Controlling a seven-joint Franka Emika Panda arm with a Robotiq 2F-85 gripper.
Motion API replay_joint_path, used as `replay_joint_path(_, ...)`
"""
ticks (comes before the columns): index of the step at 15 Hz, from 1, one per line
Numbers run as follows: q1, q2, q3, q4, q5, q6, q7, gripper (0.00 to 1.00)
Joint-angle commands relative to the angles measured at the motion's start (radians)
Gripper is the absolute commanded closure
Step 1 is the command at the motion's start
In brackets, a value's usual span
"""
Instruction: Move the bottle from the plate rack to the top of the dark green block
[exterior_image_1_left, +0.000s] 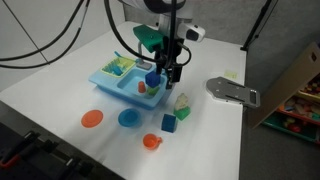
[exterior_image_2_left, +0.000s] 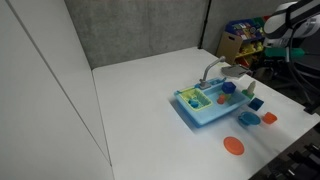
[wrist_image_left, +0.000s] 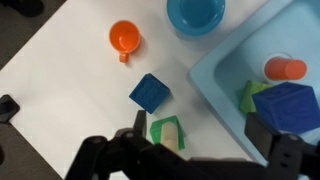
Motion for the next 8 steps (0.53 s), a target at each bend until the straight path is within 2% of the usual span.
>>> replay_joint_path(1,0.028,-0.139,0.006,-0.096,-0.064,-0.065,-0.069,0.0)
replay_joint_path(5,0.056,-0.25,0.03,-0.12,-0.126,-0.146,-0.15,0.0)
replay_joint_path(8,0.071,-0.306,0.056,-0.093,-0.136,-0.242,-0.195,0.0)
